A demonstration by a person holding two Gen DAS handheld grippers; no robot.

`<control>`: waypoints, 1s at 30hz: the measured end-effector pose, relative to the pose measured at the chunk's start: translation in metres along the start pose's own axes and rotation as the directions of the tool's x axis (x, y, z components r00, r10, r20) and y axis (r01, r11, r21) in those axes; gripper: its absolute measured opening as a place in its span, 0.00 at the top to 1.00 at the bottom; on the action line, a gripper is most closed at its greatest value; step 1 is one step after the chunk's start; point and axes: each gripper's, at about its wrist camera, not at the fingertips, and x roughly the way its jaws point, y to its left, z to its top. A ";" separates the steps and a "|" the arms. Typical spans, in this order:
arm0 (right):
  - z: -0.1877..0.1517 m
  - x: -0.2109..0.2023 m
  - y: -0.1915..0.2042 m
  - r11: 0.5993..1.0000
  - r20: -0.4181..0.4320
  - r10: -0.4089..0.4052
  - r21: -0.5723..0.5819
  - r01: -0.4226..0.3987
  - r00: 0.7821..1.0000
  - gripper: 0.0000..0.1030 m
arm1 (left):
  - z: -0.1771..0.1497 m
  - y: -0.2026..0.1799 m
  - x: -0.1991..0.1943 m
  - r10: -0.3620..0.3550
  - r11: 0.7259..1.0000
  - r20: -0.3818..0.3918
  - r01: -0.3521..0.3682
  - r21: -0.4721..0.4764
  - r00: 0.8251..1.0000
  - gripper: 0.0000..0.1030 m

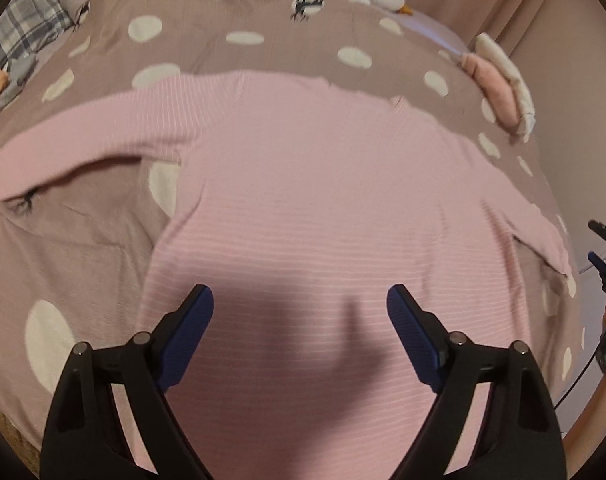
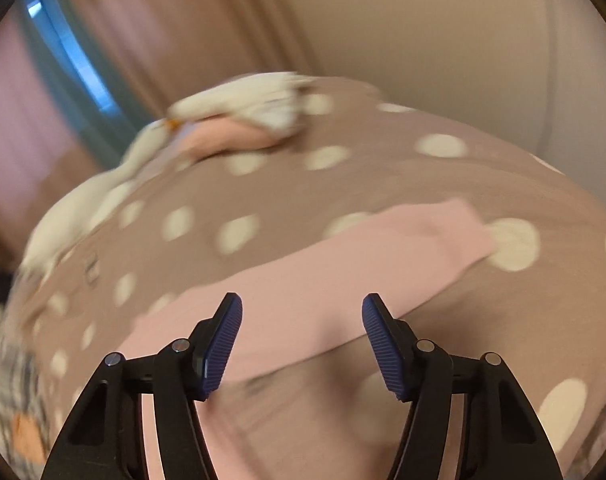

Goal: Fold small clothes
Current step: 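Grasp the cuff of the pink shirt sleeve with the right gripper, then lift the sleeve and fold it across the shirt body with the right gripper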

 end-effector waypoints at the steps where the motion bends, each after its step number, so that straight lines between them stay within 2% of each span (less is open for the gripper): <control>1: 0.004 0.008 -0.013 0.999 -0.007 -0.016 0.033 0.016 1.000 0.38 | -0.001 0.001 0.003 0.007 1.000 -0.008 -0.007 -0.001 1.000 0.17; 5: 0.007 0.038 -0.064 0.981 -0.052 -0.102 0.162 0.109 0.993 0.42 | -0.003 0.004 0.012 0.019 1.000 -0.027 -0.019 0.001 0.999 0.18; 9: 0.001 0.052 -0.098 0.956 -0.085 -0.133 0.251 0.150 0.987 0.43 | -0.004 0.006 0.020 0.008 1.000 -0.028 -0.008 -0.014 1.000 0.18; 11: -0.001 0.057 -0.110 0.950 -0.081 -0.104 0.288 0.123 0.991 0.46 | -0.004 0.006 0.021 0.006 1.000 -0.021 -0.007 -0.013 1.000 0.18; 14: 0.006 0.061 -0.114 0.957 -0.037 -0.055 0.283 0.063 0.998 0.50 | -0.003 0.006 0.024 0.002 1.000 -0.014 -0.003 -0.016 1.000 0.18; 15: 0.009 0.062 -0.116 0.958 -0.023 -0.036 0.284 0.041 0.999 0.55 | -0.002 0.007 0.024 0.000 1.000 -0.011 0.000 -0.020 1.000 0.18; 17: 0.013 0.068 -0.122 0.953 -0.027 -0.025 0.300 0.032 0.999 0.73 | -0.001 0.007 0.025 -0.003 1.000 -0.008 0.003 -0.026 1.000 0.18; 18: 0.013 0.068 -0.123 0.951 -0.032 -0.014 0.308 0.023 0.999 0.88 | -0.001 0.007 0.026 -0.003 1.000 -0.008 0.003 -0.028 1.000 0.18; 19: 0.013 0.063 -0.122 0.952 -0.021 0.003 0.306 0.003 1.000 0.92 | -0.001 0.006 0.026 -0.003 1.000 -0.008 0.003 -0.027 1.000 0.18; 21: 0.012 0.046 -0.116 0.964 0.033 -0.014 0.266 0.005 0.999 0.93 | 0.000 0.005 0.027 -0.002 1.000 -0.007 0.001 -0.023 1.000 0.18; 23: 0.014 0.033 -0.114 0.968 0.074 -0.077 0.244 0.057 0.994 0.94 | -0.001 0.005 0.028 0.003 1.000 -0.006 -0.003 -0.020 1.000 0.18; 25: 0.015 0.038 -0.120 0.966 0.059 -0.077 0.250 0.060 0.995 0.94 | 0.000 0.005 0.028 0.006 1.000 -0.003 -0.007 -0.018 1.000 0.18; 27: 0.017 0.044 -0.118 0.967 0.024 -0.107 0.236 0.098 0.994 0.94 | 0.001 0.005 0.027 0.004 1.000 -0.005 -0.004 -0.019 1.000 0.18; 30: 0.024 0.030 -0.099 0.979 0.072 -0.132 0.166 0.119 0.989 0.94 | 0.006 0.009 0.022 -0.019 0.999 -0.008 0.019 -0.035 1.000 0.18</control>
